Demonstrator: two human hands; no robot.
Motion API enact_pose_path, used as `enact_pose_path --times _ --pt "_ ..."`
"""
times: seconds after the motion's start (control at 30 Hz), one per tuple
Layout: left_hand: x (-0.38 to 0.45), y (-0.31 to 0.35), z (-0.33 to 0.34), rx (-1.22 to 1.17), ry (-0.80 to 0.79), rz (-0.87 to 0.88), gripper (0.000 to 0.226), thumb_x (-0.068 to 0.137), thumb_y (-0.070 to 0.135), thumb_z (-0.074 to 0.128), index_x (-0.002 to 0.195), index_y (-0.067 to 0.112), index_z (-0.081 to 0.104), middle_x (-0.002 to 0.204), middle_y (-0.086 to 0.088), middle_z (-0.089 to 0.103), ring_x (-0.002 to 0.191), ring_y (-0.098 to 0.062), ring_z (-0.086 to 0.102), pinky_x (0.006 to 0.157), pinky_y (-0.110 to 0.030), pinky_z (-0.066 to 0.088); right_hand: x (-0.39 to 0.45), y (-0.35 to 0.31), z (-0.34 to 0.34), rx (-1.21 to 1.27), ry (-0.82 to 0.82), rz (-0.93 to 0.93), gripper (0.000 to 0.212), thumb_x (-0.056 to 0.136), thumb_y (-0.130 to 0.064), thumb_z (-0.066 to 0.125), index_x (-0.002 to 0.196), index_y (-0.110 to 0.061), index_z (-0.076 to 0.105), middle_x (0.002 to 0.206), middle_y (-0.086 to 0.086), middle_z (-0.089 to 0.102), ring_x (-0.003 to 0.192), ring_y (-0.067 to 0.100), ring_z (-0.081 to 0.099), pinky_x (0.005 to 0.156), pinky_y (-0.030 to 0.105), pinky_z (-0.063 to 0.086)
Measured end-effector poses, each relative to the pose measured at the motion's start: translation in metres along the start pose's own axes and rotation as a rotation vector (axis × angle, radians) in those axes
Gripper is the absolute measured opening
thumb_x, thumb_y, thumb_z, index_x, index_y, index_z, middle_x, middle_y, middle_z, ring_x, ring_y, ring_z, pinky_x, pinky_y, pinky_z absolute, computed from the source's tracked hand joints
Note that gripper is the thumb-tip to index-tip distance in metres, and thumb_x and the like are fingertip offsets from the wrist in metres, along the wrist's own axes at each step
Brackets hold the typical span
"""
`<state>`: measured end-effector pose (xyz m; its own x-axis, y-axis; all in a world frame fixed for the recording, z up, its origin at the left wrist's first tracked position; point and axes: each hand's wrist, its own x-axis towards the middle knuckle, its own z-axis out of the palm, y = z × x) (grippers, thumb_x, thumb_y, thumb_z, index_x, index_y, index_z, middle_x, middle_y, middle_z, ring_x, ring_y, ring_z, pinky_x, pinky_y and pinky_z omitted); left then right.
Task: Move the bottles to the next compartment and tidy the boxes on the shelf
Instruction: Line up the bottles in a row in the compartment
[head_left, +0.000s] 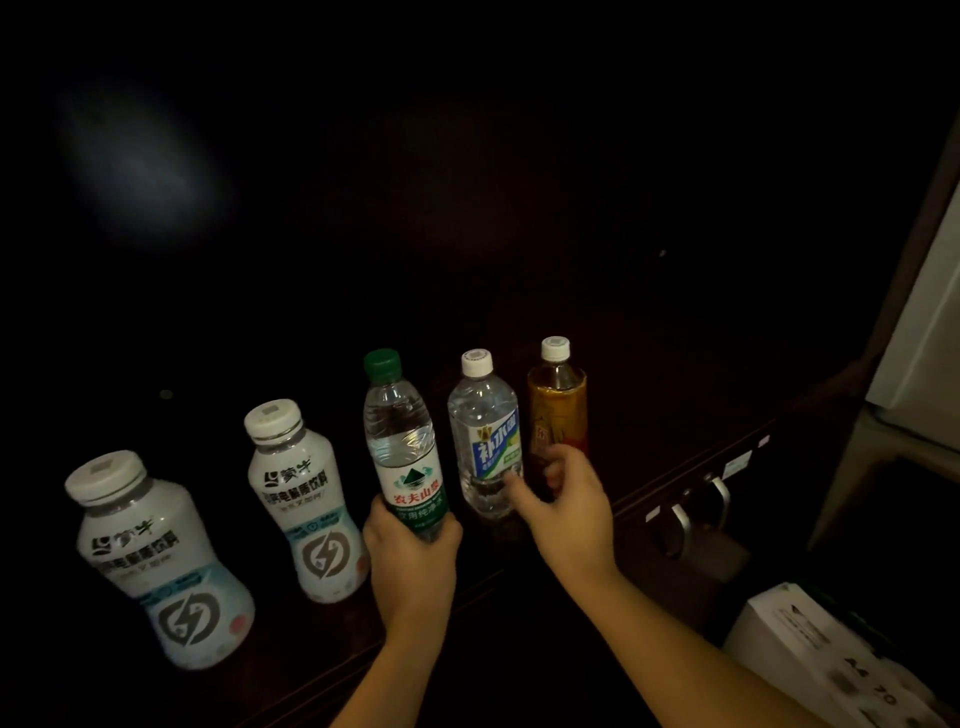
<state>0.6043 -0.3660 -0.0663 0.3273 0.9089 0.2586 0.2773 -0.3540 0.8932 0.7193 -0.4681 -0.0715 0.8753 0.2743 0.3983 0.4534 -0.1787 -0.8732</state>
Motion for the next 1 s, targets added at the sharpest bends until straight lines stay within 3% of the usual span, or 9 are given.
enact_pose_path --times 0.1,0.23,0.33,0.5,0.6,0.7,0.83,1.0 --pt "-0.001 0.000 0.000 -0.001 -0.006 0.016 0.074 0.070 0.025 0.079 0.131 0.006 0.041 0.117 -0.014 0.051 0.094 -0.018 0.051 0.070 -0.033 0.041 0.017 0.010 -0.015 -0.073 0.167 0.078 0.060 0.075 -0.053 0.072 0.119 -0.017 0.051 0.108 -0.005 0.052 0.102 0.017 0.056 0.073 0.027 0.050" --pt "-0.001 0.000 -0.001 0.000 0.000 0.012 0.075 0.071 0.024 0.078 0.133 0.008 0.040 0.119 -0.013 0.051 0.090 -0.013 0.044 0.071 -0.031 0.039 0.042 0.009 -0.011 -0.198 0.113 0.150 0.086 0.065 -0.062 0.075 0.126 -0.010 0.044 0.119 0.007 0.049 0.108 0.023 0.051 0.075 0.034 0.048" --pt "0.000 -0.001 -0.001 -0.008 -0.002 0.012 0.075 0.071 0.024 0.078 0.133 0.008 0.041 0.119 -0.011 0.051 0.094 -0.015 0.047 0.073 -0.031 0.041 0.049 0.014 -0.007 -0.250 0.114 0.107 0.085 0.063 -0.059 0.079 0.122 -0.010 0.045 0.115 0.008 0.051 0.105 0.024 0.051 0.071 0.032 0.044" --pt "0.001 -0.004 0.000 -0.010 -0.005 0.025 0.073 0.071 0.023 0.078 0.133 0.008 0.041 0.118 -0.010 0.051 0.094 -0.013 0.047 0.071 -0.029 0.040 0.056 0.029 -0.023 -0.197 -0.010 0.058 0.072 0.065 -0.060 0.070 0.122 -0.021 0.049 0.104 -0.005 0.059 0.099 0.017 0.058 0.076 0.042 0.055" --pt "0.001 -0.003 0.000 -0.015 -0.002 0.032 0.073 0.071 0.022 0.078 0.133 0.008 0.041 0.117 -0.010 0.051 0.094 -0.013 0.048 0.070 -0.028 0.041 0.057 0.032 -0.030 -0.111 -0.060 0.067 0.067 0.063 -0.058 0.069 0.119 -0.029 0.047 0.099 -0.012 0.059 0.095 0.015 0.060 0.074 0.039 0.055" --pt "0.000 -0.003 0.000 -0.009 -0.001 0.037 0.072 0.071 0.022 0.078 0.132 0.008 0.042 0.117 -0.010 0.051 0.095 -0.015 0.049 0.070 -0.030 0.042 0.057 0.033 -0.027 -0.085 -0.078 0.044 0.062 0.066 -0.048 0.078 0.117 -0.028 0.048 0.104 -0.007 0.061 0.098 0.016 0.060 0.077 0.039 0.055" --pt "0.001 -0.002 -0.001 0.008 -0.001 0.037 0.072 0.071 0.023 0.078 0.131 0.008 0.042 0.116 -0.010 0.051 0.093 -0.016 0.049 0.070 -0.031 0.042 0.058 0.037 -0.027 -0.074 -0.111 0.071 0.055 0.069 -0.036 0.077 0.115 -0.026 0.048 0.094 -0.010 0.062 0.085 0.010 0.062 0.064 0.027 0.049" --pt "0.002 -0.003 0.000 0.022 -0.006 0.029 0.072 0.071 0.022 0.077 0.132 0.008 0.041 0.118 -0.010 0.051 0.101 -0.021 0.053 0.073 -0.033 0.045 0.064 0.040 -0.029 -0.044 -0.173 0.110 0.057 0.069 -0.034 0.075 0.117 -0.027 0.047 0.095 -0.009 0.062 0.083 0.009 0.061 0.066 0.029 0.049"
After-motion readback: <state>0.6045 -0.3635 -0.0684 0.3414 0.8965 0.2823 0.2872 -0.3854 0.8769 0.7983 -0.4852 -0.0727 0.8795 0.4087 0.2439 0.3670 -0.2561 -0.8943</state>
